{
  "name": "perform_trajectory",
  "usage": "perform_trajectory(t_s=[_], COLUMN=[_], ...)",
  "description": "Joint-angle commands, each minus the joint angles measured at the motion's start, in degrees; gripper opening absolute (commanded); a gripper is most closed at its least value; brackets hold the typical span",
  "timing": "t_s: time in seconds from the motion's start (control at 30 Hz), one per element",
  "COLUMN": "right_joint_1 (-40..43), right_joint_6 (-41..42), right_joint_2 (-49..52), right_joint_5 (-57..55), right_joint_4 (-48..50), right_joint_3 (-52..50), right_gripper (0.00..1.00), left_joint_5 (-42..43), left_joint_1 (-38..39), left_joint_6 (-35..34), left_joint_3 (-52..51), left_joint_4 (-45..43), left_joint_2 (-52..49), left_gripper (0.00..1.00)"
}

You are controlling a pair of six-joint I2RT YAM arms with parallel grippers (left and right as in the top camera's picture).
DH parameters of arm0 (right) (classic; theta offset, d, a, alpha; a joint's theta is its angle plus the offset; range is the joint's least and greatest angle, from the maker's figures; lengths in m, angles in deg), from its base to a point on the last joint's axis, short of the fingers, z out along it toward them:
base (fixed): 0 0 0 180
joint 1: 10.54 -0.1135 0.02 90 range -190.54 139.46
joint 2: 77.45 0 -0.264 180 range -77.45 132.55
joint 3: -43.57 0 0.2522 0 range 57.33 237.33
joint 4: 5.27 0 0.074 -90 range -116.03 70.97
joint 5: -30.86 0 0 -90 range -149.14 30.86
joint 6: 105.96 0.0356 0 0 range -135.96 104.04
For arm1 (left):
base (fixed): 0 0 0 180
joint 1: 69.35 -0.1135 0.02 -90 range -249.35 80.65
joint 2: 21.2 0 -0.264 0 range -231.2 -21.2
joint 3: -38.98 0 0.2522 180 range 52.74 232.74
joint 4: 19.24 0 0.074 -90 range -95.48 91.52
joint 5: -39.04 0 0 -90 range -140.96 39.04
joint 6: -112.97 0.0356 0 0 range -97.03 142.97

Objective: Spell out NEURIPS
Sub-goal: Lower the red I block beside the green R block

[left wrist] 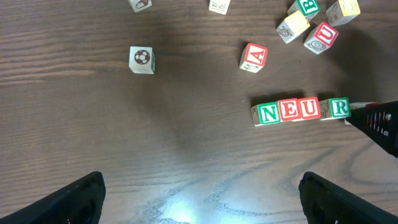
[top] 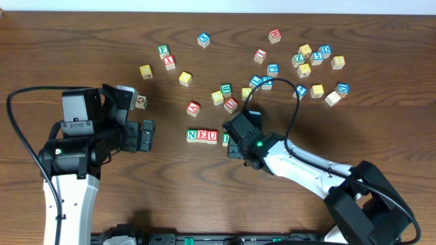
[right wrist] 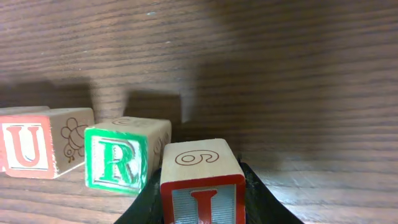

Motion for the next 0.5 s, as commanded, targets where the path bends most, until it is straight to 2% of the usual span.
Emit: perform_trajectory(t_s=[0.0,0.47], right_joint_1=[-0.35,-0.33], right_joint_6=[1.44,1.42], right_joint_2=[0.74,1.49], right_joint_5=[0.68,0.68], right_joint_4=[0.24,2.21], right_joint_3=[0.28,0.28], right_gripper=[0.06,0.08], left_joint_5=[0.68,0.68], left_joint_1=[-0.24,-0.26], left_joint_6=[0.72,0.72], left_joint_3=[1.18,1.18], left_joint_4=[0.04,0.04], left_joint_2=[0.35,0.35], left_gripper=[0.98,0.98])
